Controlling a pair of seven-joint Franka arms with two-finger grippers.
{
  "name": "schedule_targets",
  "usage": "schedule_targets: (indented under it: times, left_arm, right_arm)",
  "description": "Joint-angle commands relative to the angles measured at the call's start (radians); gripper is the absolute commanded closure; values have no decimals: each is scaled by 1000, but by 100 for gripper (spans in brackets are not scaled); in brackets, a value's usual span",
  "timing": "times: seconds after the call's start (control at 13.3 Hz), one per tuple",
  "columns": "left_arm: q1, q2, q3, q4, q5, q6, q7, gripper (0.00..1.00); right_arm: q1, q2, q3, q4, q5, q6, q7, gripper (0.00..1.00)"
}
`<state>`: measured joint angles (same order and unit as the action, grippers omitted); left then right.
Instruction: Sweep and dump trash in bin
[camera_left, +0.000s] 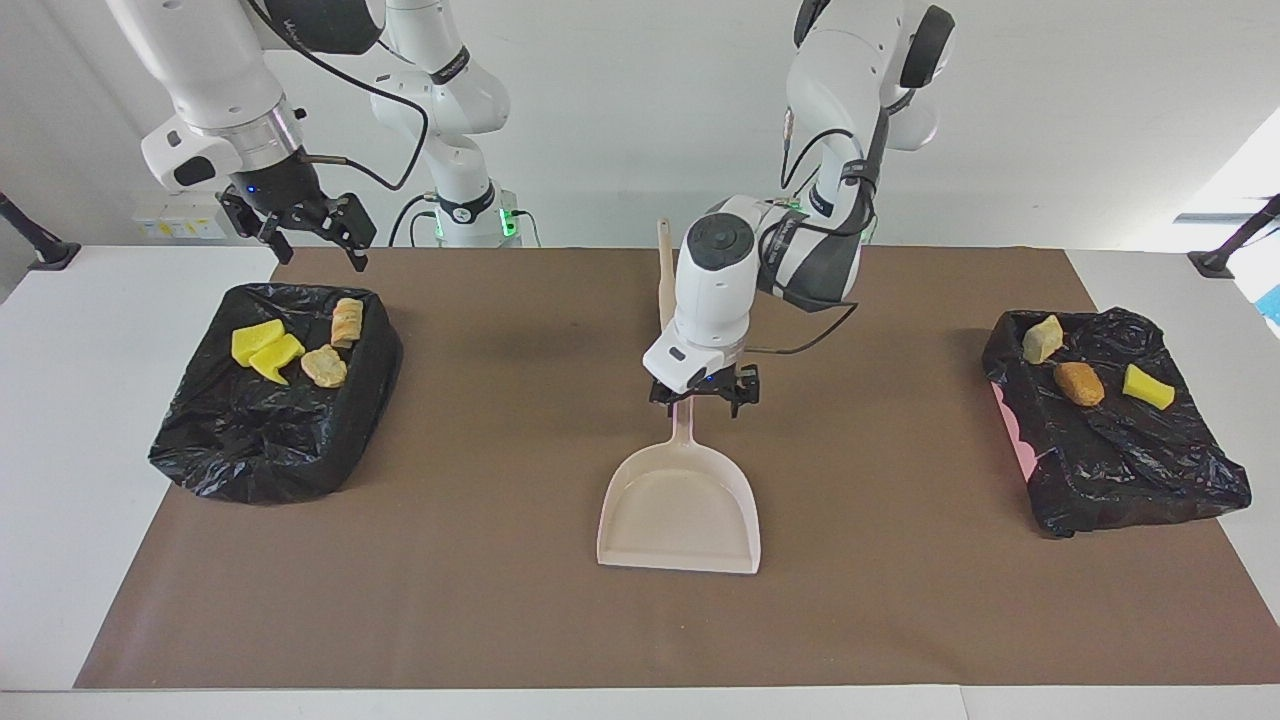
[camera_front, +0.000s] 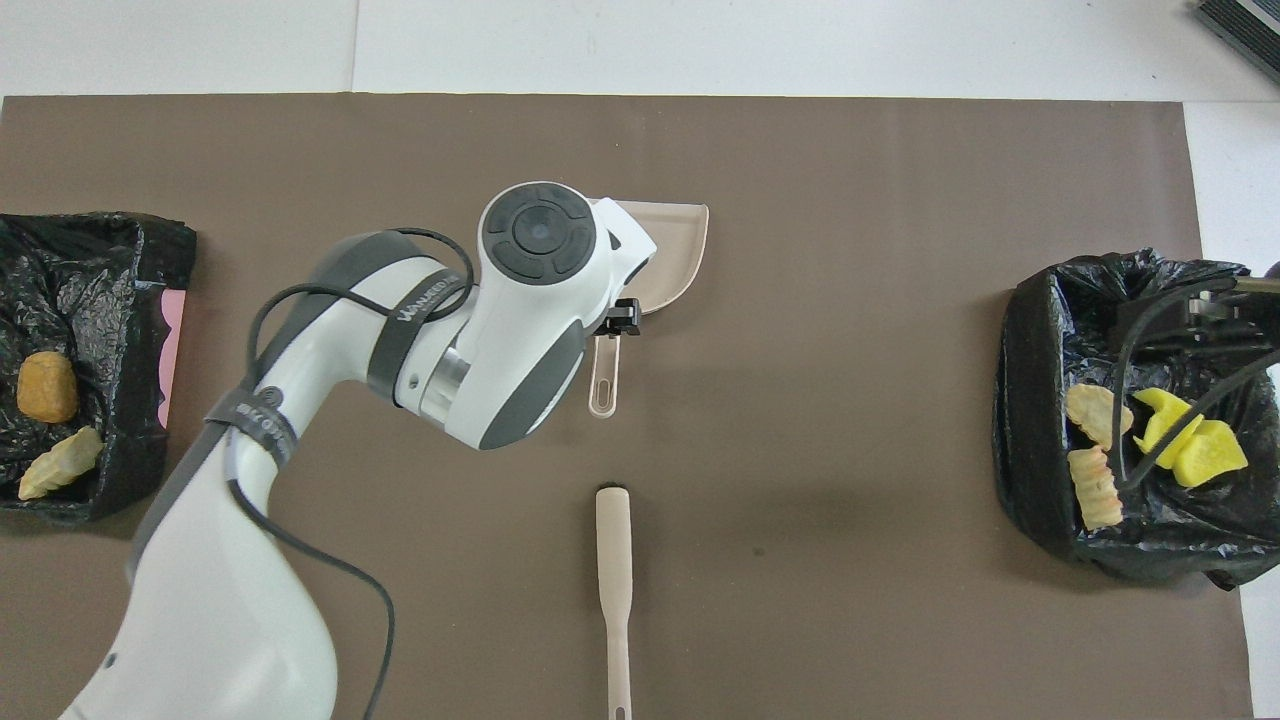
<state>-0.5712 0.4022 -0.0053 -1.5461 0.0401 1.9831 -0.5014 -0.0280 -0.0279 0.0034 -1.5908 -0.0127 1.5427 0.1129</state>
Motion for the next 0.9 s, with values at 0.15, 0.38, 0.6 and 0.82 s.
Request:
schedule_targets:
  times: [0.15, 0.38, 0.6, 0.82]
  left_arm:
    - [187, -313, -1, -184, -9, -88, 272, 0]
    - [359, -411, 4, -154, -19, -174, 557, 0]
    - [454, -433, 8, -42, -19, -304, 710, 0]
    - [471, -430, 7, 47, -22, -478, 712, 0]
  right_arm:
    - [7, 2, -8, 12, -9, -16, -21, 0]
    - [7, 3, -8, 12, -7, -15, -22, 0]
    - [7, 2, -8, 12, -7, -16, -22, 0]
    - [7, 3, -8, 12, -9, -15, -22, 0]
